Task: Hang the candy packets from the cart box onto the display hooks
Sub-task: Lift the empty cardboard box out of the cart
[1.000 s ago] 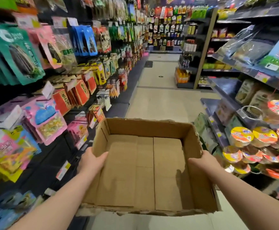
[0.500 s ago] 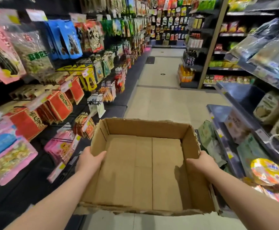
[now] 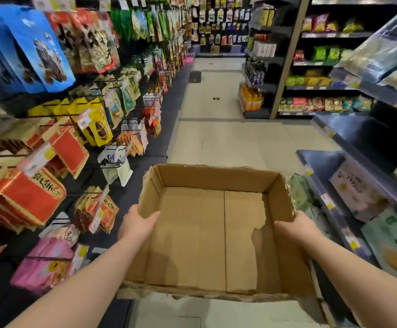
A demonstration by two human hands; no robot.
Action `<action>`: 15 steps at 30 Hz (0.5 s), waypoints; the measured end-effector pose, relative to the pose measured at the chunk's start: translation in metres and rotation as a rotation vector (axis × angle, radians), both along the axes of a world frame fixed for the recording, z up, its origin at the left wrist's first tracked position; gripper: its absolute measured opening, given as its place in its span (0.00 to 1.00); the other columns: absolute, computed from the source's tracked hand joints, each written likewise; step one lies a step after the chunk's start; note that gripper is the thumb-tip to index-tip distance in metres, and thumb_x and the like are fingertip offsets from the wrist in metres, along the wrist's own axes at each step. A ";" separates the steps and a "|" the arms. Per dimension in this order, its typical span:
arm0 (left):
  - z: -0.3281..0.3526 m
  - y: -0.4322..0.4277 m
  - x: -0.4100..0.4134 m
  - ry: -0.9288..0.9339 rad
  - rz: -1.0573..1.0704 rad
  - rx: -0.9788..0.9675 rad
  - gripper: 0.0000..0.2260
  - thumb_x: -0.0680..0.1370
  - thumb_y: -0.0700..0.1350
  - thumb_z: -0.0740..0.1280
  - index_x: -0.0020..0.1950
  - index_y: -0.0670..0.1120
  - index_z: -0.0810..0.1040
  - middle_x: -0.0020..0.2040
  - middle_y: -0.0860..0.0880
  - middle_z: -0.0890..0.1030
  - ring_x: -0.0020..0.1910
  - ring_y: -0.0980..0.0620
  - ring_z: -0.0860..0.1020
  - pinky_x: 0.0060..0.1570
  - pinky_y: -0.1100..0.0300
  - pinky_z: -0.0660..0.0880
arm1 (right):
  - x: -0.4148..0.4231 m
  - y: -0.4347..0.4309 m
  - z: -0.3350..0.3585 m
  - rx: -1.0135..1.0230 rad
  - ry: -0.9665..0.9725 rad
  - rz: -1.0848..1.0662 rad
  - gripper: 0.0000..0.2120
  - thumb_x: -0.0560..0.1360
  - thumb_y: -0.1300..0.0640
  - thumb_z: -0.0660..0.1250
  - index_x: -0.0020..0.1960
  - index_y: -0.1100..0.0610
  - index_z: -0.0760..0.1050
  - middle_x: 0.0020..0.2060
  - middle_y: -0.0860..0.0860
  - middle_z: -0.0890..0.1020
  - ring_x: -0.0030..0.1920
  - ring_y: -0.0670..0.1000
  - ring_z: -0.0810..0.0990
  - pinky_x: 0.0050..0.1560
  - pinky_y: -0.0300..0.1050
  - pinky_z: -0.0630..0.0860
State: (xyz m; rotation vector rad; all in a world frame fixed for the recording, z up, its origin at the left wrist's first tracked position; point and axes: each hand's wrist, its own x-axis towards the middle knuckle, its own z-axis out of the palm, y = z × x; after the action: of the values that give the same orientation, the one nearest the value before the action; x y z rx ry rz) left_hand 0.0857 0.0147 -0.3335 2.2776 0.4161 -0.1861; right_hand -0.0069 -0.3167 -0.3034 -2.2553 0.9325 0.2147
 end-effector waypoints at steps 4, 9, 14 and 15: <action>-0.007 -0.007 0.061 0.019 -0.041 0.028 0.33 0.76 0.58 0.67 0.75 0.45 0.62 0.70 0.41 0.71 0.67 0.38 0.71 0.64 0.44 0.70 | 0.044 0.000 -0.005 0.027 0.018 -0.054 0.26 0.75 0.50 0.67 0.68 0.60 0.64 0.52 0.56 0.75 0.50 0.55 0.75 0.54 0.51 0.77; -0.021 -0.028 0.120 0.078 -0.082 0.024 0.30 0.77 0.56 0.67 0.74 0.44 0.63 0.69 0.42 0.72 0.67 0.38 0.71 0.63 0.46 0.69 | 0.098 -0.015 -0.022 0.044 0.042 -0.107 0.28 0.76 0.51 0.67 0.70 0.62 0.63 0.60 0.59 0.75 0.54 0.57 0.75 0.54 0.51 0.75; -0.048 -0.048 0.174 0.131 -0.082 0.022 0.30 0.76 0.56 0.67 0.73 0.44 0.64 0.68 0.42 0.73 0.66 0.39 0.72 0.61 0.47 0.70 | 0.160 -0.037 -0.056 0.074 0.102 -0.126 0.31 0.75 0.49 0.67 0.72 0.61 0.61 0.64 0.59 0.74 0.58 0.58 0.76 0.59 0.55 0.76; -0.052 -0.054 0.185 0.148 -0.080 0.022 0.30 0.76 0.57 0.67 0.73 0.45 0.64 0.68 0.42 0.73 0.66 0.38 0.72 0.61 0.46 0.70 | 0.173 -0.042 -0.064 0.090 0.119 -0.128 0.32 0.76 0.50 0.67 0.73 0.60 0.59 0.67 0.60 0.72 0.63 0.60 0.75 0.62 0.55 0.75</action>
State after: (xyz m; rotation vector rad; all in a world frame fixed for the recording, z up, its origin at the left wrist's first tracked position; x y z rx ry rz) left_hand 0.2706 -0.0391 -0.3859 2.3117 0.4053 -0.3944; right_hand 0.1666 -0.3591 -0.3670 -2.1106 1.1040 0.3300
